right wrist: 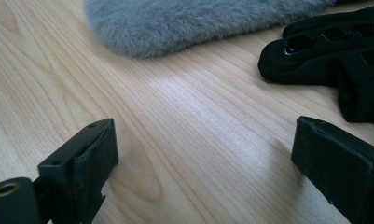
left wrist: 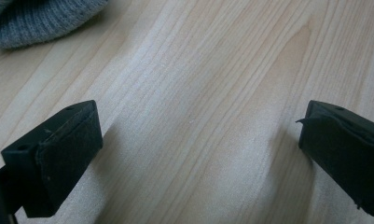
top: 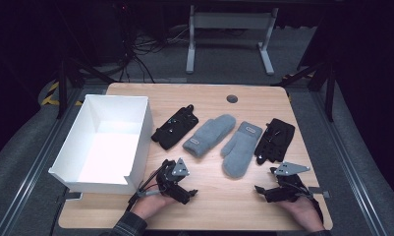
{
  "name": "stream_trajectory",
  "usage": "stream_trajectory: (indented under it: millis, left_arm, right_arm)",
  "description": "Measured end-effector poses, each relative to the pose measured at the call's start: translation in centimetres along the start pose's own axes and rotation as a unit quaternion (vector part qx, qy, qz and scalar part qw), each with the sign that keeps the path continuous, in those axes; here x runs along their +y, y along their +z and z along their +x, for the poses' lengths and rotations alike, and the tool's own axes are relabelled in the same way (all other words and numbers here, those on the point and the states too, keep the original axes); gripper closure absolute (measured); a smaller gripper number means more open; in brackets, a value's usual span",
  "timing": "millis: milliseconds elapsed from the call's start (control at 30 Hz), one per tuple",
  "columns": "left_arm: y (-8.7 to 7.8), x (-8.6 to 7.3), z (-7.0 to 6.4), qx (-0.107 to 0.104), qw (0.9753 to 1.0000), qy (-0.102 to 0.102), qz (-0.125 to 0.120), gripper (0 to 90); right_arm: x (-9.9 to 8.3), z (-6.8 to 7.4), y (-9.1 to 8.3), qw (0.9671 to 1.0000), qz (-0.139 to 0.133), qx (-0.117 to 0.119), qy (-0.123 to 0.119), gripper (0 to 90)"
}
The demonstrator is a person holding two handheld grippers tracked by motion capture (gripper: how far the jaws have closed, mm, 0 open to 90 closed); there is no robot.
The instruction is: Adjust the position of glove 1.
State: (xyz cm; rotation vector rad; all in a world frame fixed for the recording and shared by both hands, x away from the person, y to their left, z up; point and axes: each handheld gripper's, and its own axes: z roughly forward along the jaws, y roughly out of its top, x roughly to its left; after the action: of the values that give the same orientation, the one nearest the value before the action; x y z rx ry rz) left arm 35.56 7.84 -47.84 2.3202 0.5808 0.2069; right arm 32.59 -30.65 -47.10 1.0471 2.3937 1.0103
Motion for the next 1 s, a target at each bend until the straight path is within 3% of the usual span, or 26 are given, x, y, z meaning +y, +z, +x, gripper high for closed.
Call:
stream_trajectory:
  millis: [267,467,600,767,1000]
  left_arm:
    - [0.0,0.0,0.1,-0.005,1.0,0.004,0.001,0.0]
    - [0.0,0.0,0.1,-0.005,1.0,0.004,0.002,0.0]
    - [0.0,0.0,0.1,-0.004,1.0,0.004,0.001,0.0]
    - [0.0,0.0,0.1,-0.004,1.0,0.003,0.002,0.0]
    - [-0.1,-0.1,0.1,-0.006,1.0,0.006,0.002,0.0]
  right_arm:
    - [0.0,0.0,-0.1,1.0,-0.002,-0.001,0.003,10.1]
    - [0.7,0.0,-0.7,0.9999,0.007,0.006,0.01,35.2]
    - [1.5,-0.3,-1.2,0.9996,0.003,0.018,0.021,62.1]
    - [2.4,-0.5,-1.2,0.9989,-0.001,0.041,0.023,86.4]
    - [4.0,-0.7,-0.7,0.998,-0.02,0.057,0.018,90.0]
